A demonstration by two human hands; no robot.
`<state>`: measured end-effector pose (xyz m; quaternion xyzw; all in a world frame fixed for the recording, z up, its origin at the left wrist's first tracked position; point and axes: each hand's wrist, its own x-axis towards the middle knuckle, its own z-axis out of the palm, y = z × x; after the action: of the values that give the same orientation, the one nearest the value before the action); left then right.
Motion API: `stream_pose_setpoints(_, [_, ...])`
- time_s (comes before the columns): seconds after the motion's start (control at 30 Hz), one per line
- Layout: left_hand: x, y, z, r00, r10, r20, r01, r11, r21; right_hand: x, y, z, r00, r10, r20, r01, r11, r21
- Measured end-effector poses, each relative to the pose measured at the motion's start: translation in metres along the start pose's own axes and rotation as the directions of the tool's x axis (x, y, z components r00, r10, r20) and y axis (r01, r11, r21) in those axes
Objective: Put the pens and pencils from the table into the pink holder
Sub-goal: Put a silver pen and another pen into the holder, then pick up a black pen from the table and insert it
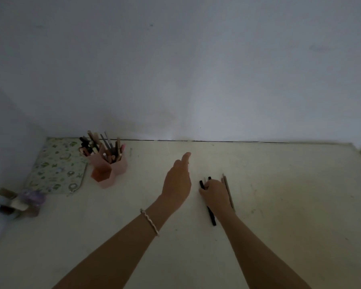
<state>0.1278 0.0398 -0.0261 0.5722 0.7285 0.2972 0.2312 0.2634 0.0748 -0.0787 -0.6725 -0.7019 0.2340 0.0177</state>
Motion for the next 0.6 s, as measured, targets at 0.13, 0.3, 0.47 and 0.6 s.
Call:
stream_pose_setpoints(0.13, [-0.003, -0.005, -0.015, 0.994, 0.018, -0.112, -0.027, 0.996, -0.081, -0.001, -0.017, -0.004, 0.999, 0.038, -0.003, -0.037, 0.986, 0.162])
stream_pose_setpoints(0.3, [0.024, -0.024, -0.108, 0.780, 0.131, -0.612, -0.255, 0.959, -0.120, 0.013, -0.066, -0.040, 0.991, 0.025, -0.134, 0.056, 0.821, 0.568])
stream_pose_setpoints(0.47, [0.043, -0.063, -0.189, 0.658, 0.080, -0.749, -0.210, 0.974, -0.081, 0.022, -0.126, -0.055, 0.971, -0.033, -0.236, 0.199, 0.655, 0.729])
stream_pose_setpoints(0.6, [0.041, -0.097, -0.186, 0.814, -0.041, -0.579, -0.007, 0.997, -0.080, 0.017, -0.160, -0.057, 0.951, -0.058, -0.303, 0.294, 0.469, 0.833])
